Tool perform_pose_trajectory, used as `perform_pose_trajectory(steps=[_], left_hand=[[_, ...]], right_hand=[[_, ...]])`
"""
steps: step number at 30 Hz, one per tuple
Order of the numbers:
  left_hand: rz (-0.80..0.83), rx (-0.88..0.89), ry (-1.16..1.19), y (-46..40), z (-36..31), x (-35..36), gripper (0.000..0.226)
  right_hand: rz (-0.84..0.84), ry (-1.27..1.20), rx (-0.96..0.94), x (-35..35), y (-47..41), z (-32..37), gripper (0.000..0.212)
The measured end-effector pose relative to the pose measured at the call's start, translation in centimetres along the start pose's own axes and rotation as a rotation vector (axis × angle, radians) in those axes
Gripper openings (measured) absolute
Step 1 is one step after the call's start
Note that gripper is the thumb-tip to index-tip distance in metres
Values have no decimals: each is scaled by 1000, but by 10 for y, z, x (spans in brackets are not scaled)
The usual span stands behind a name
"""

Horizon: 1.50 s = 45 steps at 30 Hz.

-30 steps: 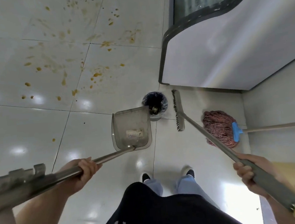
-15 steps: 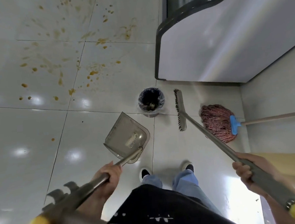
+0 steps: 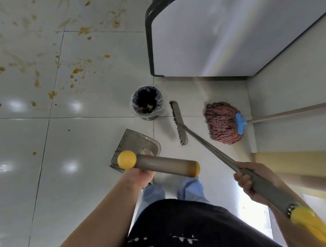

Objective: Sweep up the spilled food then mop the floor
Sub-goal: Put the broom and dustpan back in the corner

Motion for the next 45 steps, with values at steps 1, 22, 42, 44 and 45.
perform_pose_trajectory(steps=[1,22,42,44,45], left_hand=[[24,-51,31,-3,6,7,33],[396,-267,-9,-10,76,250,36],[365,-265,-150,-91,14,396,16],[322,-272,-151,-111,0,402,16],[306,-269,-155,-120,-6,404,13]], right_hand=[[-21,-17,20,-3,0,-1,32],[-70,-158,-78,-79,25,53,25],[36,-407,-154,-13,-11,244,17],[54,-489,-146,1,-25,270,16],[70,-518,-140,7,-31,283,19]])
Point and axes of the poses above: each hand's wrist, its own y-axis away from the middle knuckle, its own x-axis out of the palm, z = x × y, the point moved 6 cm from there along -y, towards the middle knuckle, and after that the axes turned 4 degrees about x, right-handed, at the moved point
